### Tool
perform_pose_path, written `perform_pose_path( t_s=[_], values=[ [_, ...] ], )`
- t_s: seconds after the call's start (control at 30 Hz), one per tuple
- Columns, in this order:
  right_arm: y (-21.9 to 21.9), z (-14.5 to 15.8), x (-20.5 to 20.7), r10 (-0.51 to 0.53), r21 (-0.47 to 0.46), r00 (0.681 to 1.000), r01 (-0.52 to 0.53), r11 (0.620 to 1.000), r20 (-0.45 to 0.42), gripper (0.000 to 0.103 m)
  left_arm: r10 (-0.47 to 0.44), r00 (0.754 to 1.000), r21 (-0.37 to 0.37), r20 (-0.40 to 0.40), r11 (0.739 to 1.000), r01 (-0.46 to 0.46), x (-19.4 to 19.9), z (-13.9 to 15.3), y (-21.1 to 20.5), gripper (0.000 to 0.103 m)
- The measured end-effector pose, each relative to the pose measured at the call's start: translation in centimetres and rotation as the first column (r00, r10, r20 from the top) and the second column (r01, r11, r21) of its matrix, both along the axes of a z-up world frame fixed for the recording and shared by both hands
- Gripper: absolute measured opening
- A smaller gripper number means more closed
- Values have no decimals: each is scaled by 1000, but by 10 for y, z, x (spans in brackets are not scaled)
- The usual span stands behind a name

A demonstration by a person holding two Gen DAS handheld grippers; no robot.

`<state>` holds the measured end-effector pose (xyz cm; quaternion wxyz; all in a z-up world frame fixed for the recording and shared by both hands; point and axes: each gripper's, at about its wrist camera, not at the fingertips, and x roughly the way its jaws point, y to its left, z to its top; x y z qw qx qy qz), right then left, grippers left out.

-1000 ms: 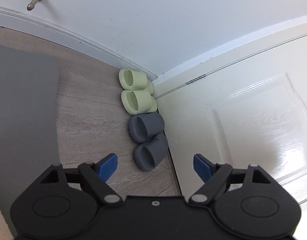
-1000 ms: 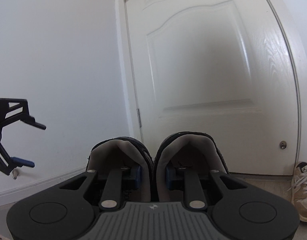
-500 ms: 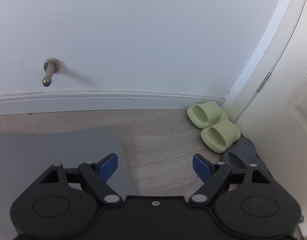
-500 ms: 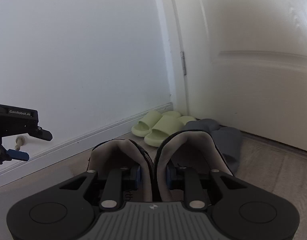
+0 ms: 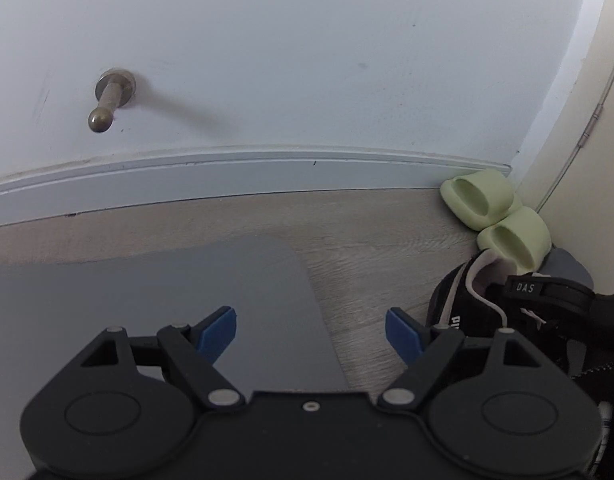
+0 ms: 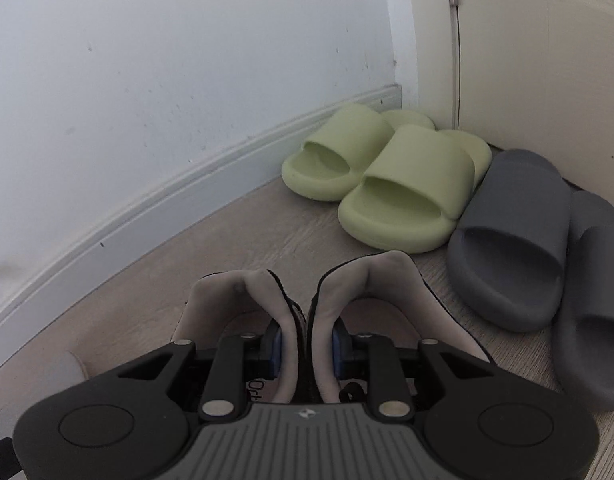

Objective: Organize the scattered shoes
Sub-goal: 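Carry the black Pumas with the right tool toward the grey slides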

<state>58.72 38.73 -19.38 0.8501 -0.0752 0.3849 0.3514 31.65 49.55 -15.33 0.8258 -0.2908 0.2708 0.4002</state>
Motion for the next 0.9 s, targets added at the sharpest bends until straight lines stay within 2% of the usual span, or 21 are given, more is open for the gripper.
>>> perform_pose_path(
  t_s=[0.1,0.27,0.37,0.43,0.47,0.53,0.6,0.67,0.73,0.87,0.9],
  values=[
    [7,-5,0,-5,-40,1000,5,999,1,27,16,1000,-20,3,1000,-16,-3,-2,5,82],
    [23,-2,15,38,-148,996,-49,988,-75,30,-6,1000,50,-21,999,7,0,5,-6,82],
    [23,6,33,48,-148,983,-75,986,-177,34,-25,999,51,-36,998,27,3,3,-9,82],
    [10,20,43,38,-87,972,-60,994,-231,42,-36,999,62,-35,997,38,4,5,-12,82],
    [-1,28,41,44,-48,973,-56,997,-226,44,-37,999,64,-30,997,39,4,6,-13,82],
    [-24,45,35,64,31,980,-59,998,-190,59,-39,999,60,-15,997,40,3,8,-14,82],
    [-50,55,24,84,89,988,-73,993,-126,65,-34,999,52,-4,998,34,1,8,-13,82],
    [-79,55,10,112,113,992,-105,988,-61,65,-28,1000,46,1,999,28,2,8,-12,83],
    [-112,40,-9,152,76,988,-150,986,-17,64,-28,1000,27,13,999,28,1,7,-10,83],
    [-152,3,-32,192,11,979,-191,981,-70,63,-31,998,-27,46,999,32,-2,5,-7,83],
    [-159,-5,-38,197,9,976,-197,980,-90,58,-31,998,-29,46,999,32,-2,5,-7,83]
  ],
)
